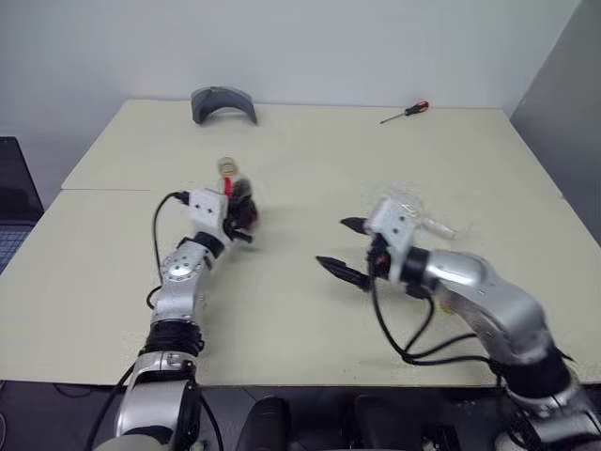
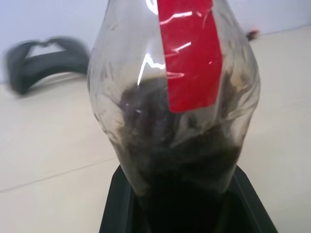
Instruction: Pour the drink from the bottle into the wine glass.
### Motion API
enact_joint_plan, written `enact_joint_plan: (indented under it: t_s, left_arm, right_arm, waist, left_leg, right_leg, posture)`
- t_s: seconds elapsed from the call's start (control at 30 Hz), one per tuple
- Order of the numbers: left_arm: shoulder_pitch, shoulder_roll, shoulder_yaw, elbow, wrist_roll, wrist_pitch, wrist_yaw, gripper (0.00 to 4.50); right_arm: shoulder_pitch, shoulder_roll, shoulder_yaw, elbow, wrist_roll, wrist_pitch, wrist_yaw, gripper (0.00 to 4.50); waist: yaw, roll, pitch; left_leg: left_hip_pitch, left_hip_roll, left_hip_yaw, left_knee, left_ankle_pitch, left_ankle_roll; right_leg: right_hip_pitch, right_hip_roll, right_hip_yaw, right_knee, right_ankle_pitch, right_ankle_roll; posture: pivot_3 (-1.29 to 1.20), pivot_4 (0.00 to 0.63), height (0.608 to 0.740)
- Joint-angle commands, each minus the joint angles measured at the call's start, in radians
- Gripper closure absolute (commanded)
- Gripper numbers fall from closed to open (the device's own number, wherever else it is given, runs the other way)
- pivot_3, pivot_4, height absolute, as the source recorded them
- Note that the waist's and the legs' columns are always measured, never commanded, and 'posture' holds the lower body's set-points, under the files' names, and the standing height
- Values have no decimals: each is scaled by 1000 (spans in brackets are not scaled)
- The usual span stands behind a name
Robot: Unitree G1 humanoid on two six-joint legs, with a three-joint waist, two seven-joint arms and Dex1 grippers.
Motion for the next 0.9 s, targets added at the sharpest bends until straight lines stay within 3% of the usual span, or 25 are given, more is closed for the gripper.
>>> enact_joint_plan:
  t_s: [0.03, 0.5, 0.73, 0.9]
  left_arm:
    - [-37, 35, 42, 47, -14, -57, 10, 3863]
    - [-32, 80, 73, 207, -7, -150, 36, 3864]
    - [7, 59, 86, 157, -31, -146, 55, 1646]
    - [130, 41, 104, -73, -63, -65, 86, 77]
  right_arm:
    - [-78, 22, 42, 31, -36, -7, 48, 0]
    - [-162, 155, 88, 96, -75, 16, 91, 0]
    - [-152, 162, 66, 73, -78, 39, 78, 0]
    - [-138, 136, 35, 28, -71, 54, 81, 0]
  waist:
    - [11, -1, 0]
    - [15, -2, 0]
    - [13, -2, 0]
    - [11, -2, 0]
  left_leg:
    - [0, 0, 0, 0, 0, 0]
    - [0, 1, -1, 0, 0, 0]
    - [1, 1, 0, 0, 0, 0]
    - [1, 2, 0, 0, 0, 0]
  right_leg:
    - [0, -1, -1, 0, 1, -2]
    - [-1, -1, -2, 2, 2, -4]
    - [-1, -1, -2, 3, 3, -5]
    - [-1, -1, -2, 2, 3, -5]
  posture:
    - [0, 150, 740]
    - [0, 150, 740]
    - [0, 150, 740]
    - [0, 150, 740]
